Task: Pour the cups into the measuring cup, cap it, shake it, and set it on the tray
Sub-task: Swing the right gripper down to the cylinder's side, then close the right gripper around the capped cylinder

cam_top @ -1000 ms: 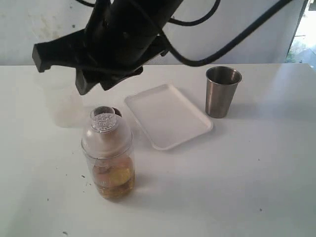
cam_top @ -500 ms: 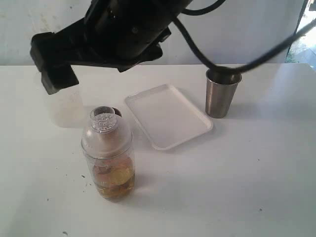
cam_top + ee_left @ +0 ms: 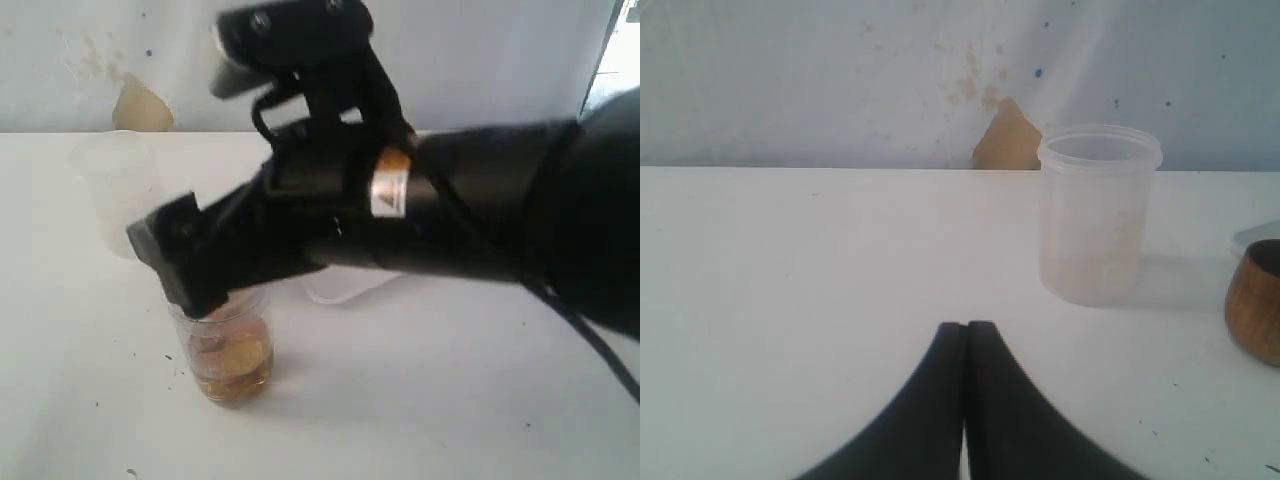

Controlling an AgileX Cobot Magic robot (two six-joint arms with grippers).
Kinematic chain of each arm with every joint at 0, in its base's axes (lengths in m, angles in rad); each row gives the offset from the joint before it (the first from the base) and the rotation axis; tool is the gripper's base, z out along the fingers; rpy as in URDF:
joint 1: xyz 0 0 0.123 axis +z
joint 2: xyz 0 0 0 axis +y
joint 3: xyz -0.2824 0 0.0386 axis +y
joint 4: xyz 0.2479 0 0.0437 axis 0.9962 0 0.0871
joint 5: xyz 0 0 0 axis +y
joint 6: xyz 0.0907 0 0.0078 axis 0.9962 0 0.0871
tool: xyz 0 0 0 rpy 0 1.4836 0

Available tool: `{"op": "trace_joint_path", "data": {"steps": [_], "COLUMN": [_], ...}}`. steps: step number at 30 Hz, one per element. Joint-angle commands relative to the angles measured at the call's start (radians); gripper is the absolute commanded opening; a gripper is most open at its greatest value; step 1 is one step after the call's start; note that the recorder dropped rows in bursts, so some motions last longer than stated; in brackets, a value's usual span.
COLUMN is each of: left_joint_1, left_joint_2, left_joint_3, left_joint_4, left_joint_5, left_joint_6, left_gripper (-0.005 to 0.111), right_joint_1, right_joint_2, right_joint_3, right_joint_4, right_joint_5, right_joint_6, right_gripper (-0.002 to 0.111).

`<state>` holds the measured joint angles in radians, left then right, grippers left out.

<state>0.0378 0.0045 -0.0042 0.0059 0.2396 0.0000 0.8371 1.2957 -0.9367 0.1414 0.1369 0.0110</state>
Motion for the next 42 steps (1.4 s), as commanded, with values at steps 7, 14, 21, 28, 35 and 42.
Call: {"op": "trace_joint_path", "data": {"steps": [7, 14, 21, 28, 35, 42], "left_joint_1": [0.0, 0.0, 0.0, 0.0, 0.0, 0.0], "left_joint_2": [-0.004, -0.004, -0.004, -0.004, -0.004, -0.004], "left_joint_3": [0.004, 0.004, 0.004, 0.004, 0.004, 0.004], "left_joint_4": [0.002, 0.002, 0.002, 0.002, 0.002, 0.002], "left_joint_5": [-0.008, -0.008, -0.008, -0.008, -0.008, -0.008], "left_joint_6": [0.0, 0.0, 0.0, 0.0, 0.0, 0.0], "left_gripper": [0.0, 0.0, 0.0, 0.0, 0.0, 0.0], "right_joint_1": [0.004, 0.031, 0.031, 0.029, 0.029, 0.029], "right_joint_2": [0.009, 0.145, 0.323, 0.406, 0.491, 0.591], "right_joint_3": [0.394, 0.453, 0.453, 0.433, 0.349, 0.254], "right_joint_4": [-0.003, -0.075, -0.066, -0.044, -0.044, -0.044], "right_joint_5": [-0.534, -0.707, -0.955, -0.972, -0.974, -0.974], "right_joint_6": [-0.011, -0.011, -0.011, -0.011, -0.011, -0.016], "right_gripper": [0.104, 0.104, 0.104, 0.104, 0.104, 0.104]}}
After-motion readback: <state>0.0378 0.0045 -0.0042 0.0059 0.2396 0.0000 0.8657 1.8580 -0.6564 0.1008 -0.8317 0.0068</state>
